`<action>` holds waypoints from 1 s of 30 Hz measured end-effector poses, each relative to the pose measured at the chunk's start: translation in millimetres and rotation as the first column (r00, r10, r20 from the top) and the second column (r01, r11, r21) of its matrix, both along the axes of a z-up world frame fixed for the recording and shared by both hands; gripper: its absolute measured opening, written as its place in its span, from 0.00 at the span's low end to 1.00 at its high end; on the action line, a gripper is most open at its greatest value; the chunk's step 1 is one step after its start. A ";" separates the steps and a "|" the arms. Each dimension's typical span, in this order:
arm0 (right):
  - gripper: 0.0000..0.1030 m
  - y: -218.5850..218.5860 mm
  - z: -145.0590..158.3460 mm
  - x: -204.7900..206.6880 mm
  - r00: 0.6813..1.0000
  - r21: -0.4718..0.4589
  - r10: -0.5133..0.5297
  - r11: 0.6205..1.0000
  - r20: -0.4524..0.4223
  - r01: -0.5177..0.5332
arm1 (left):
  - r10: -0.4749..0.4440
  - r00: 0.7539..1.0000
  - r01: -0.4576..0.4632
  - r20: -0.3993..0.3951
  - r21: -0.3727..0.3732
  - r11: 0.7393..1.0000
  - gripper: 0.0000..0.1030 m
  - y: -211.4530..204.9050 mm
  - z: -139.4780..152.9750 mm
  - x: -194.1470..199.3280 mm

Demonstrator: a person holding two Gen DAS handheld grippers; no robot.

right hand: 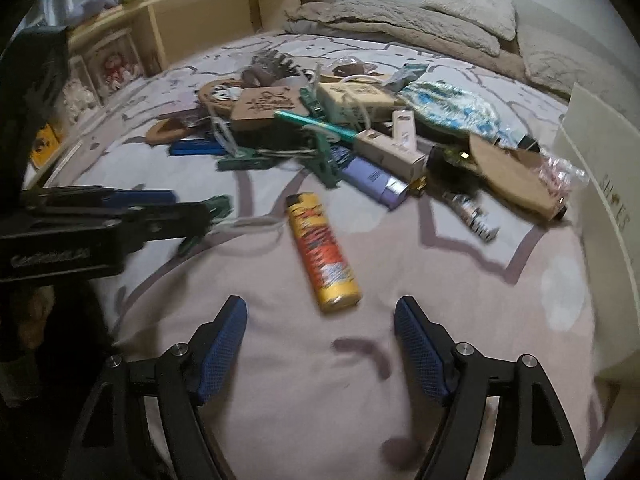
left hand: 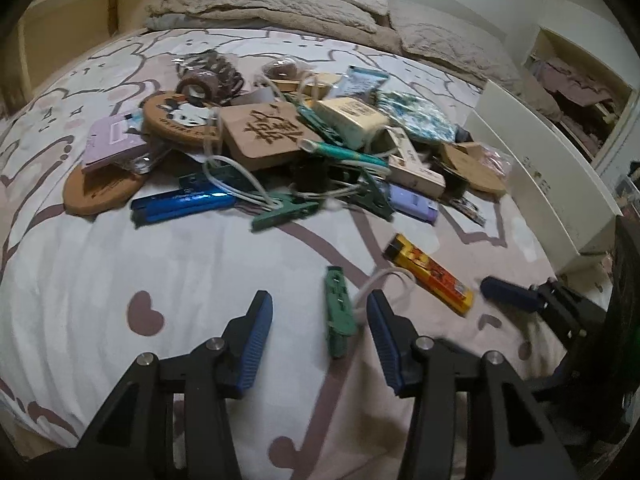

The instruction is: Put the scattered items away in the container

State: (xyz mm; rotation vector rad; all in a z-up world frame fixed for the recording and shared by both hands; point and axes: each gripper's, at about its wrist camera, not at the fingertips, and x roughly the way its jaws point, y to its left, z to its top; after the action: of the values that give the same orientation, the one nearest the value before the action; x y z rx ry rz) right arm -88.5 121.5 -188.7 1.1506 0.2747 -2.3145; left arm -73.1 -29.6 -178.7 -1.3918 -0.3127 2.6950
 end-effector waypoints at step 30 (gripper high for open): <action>0.87 41.3 -10.4 -84.7 0.970 0.091 -0.245 0.966 0.012 0.242 | 0.003 0.997 -0.015 -0.081 -0.145 0.989 0.82 7.9 12.4 14.4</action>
State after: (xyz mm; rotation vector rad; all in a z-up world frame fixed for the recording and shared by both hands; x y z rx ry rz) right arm -173.2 162.8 -199.2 1.3194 0.2417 -2.5213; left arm -58.7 -21.8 -166.4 -1.3143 -0.1182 2.8230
